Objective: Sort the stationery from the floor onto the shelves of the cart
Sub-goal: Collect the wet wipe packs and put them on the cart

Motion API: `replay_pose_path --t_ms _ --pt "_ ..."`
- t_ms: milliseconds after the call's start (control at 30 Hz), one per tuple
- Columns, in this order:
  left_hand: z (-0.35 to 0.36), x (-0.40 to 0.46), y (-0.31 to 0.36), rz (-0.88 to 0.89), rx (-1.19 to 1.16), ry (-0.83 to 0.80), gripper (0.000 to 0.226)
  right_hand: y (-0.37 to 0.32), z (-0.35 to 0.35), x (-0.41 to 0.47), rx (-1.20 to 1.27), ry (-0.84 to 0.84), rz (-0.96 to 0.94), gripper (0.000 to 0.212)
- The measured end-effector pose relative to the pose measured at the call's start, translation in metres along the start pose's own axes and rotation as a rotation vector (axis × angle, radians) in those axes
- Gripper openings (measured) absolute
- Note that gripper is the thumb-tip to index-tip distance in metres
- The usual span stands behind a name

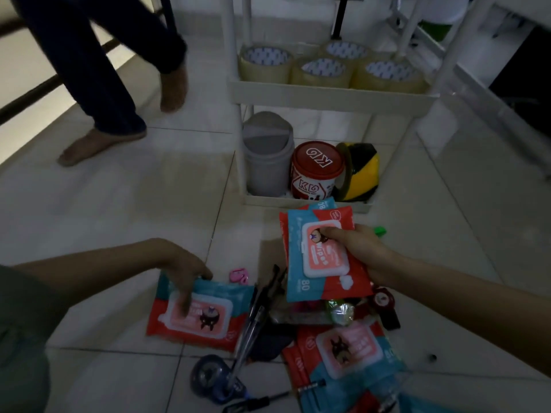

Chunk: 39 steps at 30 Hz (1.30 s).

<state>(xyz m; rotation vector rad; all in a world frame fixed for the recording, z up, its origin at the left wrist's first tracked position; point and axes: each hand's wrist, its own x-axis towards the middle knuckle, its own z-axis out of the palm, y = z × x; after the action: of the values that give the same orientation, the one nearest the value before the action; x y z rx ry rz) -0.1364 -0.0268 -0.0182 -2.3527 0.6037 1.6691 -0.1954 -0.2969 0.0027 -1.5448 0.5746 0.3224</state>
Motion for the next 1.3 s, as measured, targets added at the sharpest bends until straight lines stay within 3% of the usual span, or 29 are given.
replay_pose_path --t_ms 133,267,367,500,633,767,833,933,1000,1067,1133,1200,1267,1300 --pt "-0.019 -0.034 -0.009 0.161 -0.393 -0.09 0.046 0.002 0.003 -0.002 0.042 0.065 -0.04 0.015" --pt "-0.022 -0.051 -0.014 0.493 -1.064 0.131 0.086 0.007 0.003 -0.002 0.109 0.196 -0.052 0.029" --pt "-0.021 -0.044 0.006 0.678 -1.453 0.225 0.079 0.008 0.003 -0.005 0.246 0.132 -0.004 0.02" --pt "-0.019 -0.032 0.053 0.695 -1.507 0.207 0.062 0.002 0.019 -0.012 0.352 0.016 0.001 0.024" --pt "-0.018 -0.033 0.091 0.618 -1.589 0.187 0.015 -0.004 0.03 -0.018 0.384 0.006 0.041 0.026" --pt "-0.023 -0.03 0.1 0.674 -1.633 0.19 0.039 -0.017 0.025 -0.025 0.351 -0.013 0.091 0.043" --pt "-0.023 -0.029 0.098 0.7 -1.664 0.138 0.052 -0.02 0.02 -0.028 0.307 -0.04 0.089 0.039" --pt "-0.014 -0.026 0.099 0.689 -1.693 0.163 0.028 -0.022 0.01 -0.033 0.178 -0.169 0.11 0.028" --pt "-0.007 -0.02 0.099 0.633 -1.713 0.291 0.012 -0.02 0.004 -0.037 0.045 -0.21 0.066 0.032" --pt "-0.001 -0.013 0.097 0.576 -1.727 0.367 0.014 -0.008 0.0 -0.038 -0.25 -0.203 -0.028 0.027" --pt "0.004 -0.007 0.091 0.511 -1.756 0.38 0.028 0.013 -0.005 -0.036 -0.683 -0.241 -0.171 0.022" --pt "0.009 -0.004 0.085 0.454 -1.778 0.384 0.038 0.04 -0.011 -0.04 -1.174 -0.441 -0.354 0.021" --pt "0.014 -0.002 0.082 0.431 -1.778 0.379 0.046 0.066 -0.013 -0.047 -1.676 -0.634 -0.461 0.036" --pt "0.017 -0.001 0.081 0.425 -1.772 0.375 0.049 0.074 -0.013 -0.049 -1.858 -0.654 -0.51 0.042"
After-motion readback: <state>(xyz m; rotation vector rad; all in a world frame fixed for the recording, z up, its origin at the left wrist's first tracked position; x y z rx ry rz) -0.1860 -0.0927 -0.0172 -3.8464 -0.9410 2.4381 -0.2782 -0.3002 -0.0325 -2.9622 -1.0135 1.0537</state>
